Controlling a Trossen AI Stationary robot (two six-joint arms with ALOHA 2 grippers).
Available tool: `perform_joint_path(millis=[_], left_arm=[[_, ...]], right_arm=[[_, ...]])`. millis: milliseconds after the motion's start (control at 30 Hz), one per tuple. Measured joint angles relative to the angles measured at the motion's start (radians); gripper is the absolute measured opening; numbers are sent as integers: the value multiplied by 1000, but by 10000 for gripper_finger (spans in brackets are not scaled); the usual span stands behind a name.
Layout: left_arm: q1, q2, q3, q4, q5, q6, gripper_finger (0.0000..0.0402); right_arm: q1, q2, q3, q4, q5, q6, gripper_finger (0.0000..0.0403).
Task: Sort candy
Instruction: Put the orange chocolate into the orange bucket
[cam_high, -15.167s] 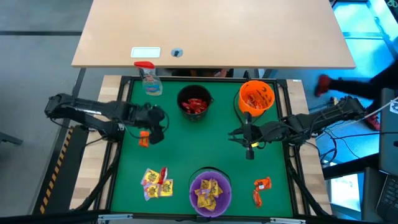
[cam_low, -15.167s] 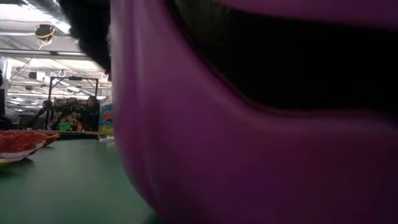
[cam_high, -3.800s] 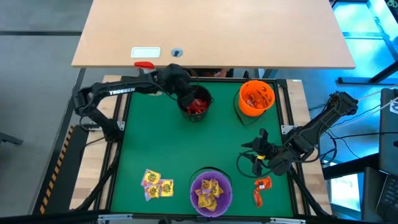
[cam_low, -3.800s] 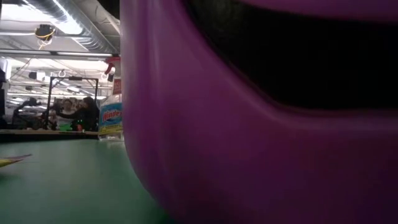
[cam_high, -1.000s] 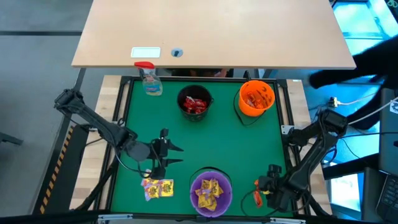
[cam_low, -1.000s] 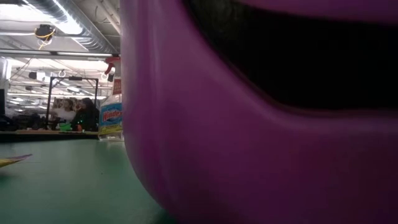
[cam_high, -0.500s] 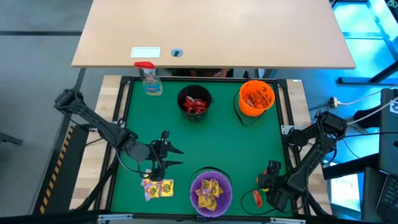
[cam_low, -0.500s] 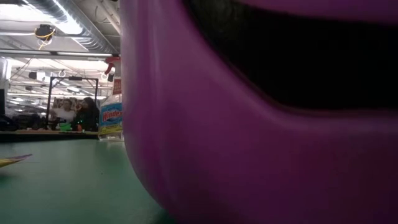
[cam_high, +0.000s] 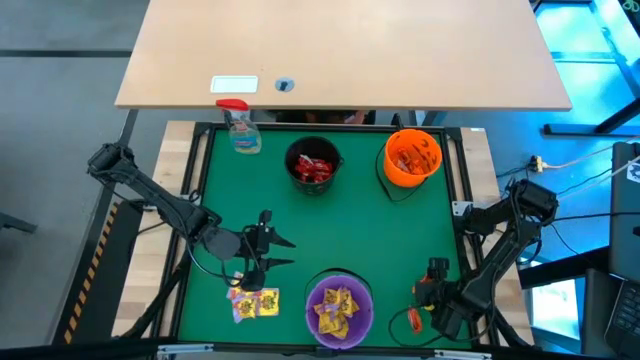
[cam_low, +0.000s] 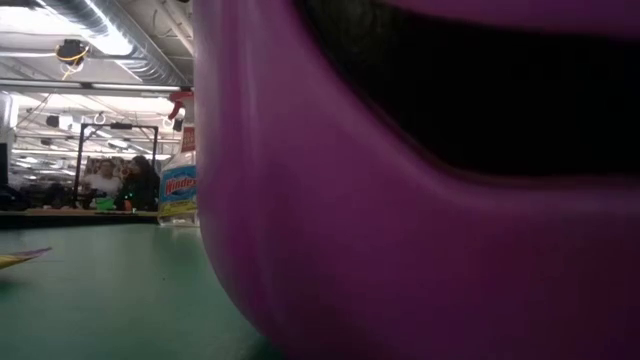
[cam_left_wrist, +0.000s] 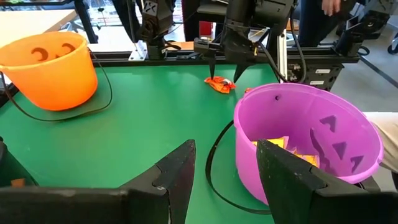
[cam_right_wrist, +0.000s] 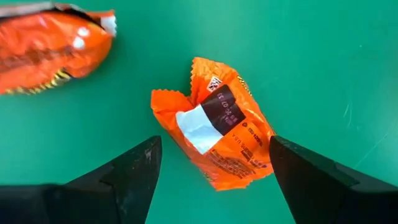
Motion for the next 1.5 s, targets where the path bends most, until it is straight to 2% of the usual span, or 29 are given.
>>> perform_joint_path(millis=[367,533,633,933,1033,1133,1500], left_arm=[[0,0,0,0,-1,-3,161],[0,0,0,1,-1,-4,161],[0,-1,0,1,-1,-4,161],[0,-1,0,4,-1,-4,161],[0,-1,0,4,-1,-4,161],[0,-1,0,5,-1,-3,161],[0,-1,0,5,-1,-3,161]], right_arm=[[-45,56,5,-8,-19,-127,296],[-53,57,5,-11,-10,-133,288],[-51,57,4,-7,-11,-132,256],[-53,60,4,-16,8,-127,106],[-55,64,23,-40,45,-126,75],[-69,62,66,-90,101,-117,60],[-216,54,225,-380,372,-129,63]])
